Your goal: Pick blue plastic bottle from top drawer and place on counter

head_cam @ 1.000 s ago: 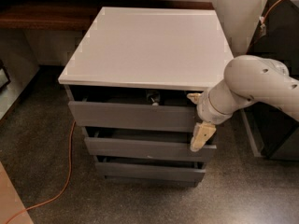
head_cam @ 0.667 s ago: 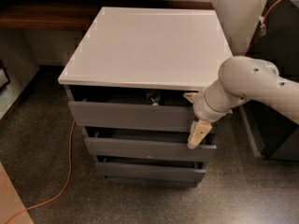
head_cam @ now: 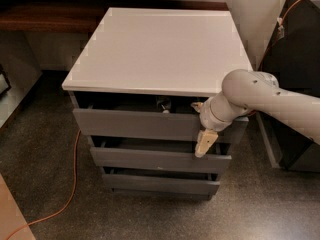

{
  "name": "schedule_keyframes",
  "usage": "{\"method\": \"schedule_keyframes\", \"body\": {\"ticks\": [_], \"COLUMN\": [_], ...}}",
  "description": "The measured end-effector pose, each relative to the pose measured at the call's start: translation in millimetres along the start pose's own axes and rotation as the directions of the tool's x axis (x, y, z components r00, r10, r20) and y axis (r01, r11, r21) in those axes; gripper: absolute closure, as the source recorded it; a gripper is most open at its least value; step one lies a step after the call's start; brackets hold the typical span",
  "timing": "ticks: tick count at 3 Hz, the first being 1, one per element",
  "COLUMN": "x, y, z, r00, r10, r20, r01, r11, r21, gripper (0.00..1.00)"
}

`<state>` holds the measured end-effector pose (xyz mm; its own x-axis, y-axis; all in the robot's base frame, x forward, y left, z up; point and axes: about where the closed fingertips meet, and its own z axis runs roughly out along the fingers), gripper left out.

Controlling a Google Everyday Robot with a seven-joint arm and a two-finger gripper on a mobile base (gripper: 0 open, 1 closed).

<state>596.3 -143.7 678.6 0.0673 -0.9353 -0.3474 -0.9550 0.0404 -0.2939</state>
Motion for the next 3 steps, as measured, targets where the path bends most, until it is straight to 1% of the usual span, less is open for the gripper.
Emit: {"method": "schedule_keyframes", "body": {"ticks": [1, 2, 3], "x": [3, 3, 1], "y": [-5, -4, 14], "z": [16, 19, 9], "r00": [1.0, 1.0, 1.0], "r10": [0.0, 0.008, 0.008], "r20": [-0.007, 0.0, 0.006], "r01": [0.0, -0.008, -0.008], "r11": [1.0, 1.0, 1.0], "r21": [0.0, 0.004, -0.001], "gripper": [0.26, 0.49, 0.79]}}
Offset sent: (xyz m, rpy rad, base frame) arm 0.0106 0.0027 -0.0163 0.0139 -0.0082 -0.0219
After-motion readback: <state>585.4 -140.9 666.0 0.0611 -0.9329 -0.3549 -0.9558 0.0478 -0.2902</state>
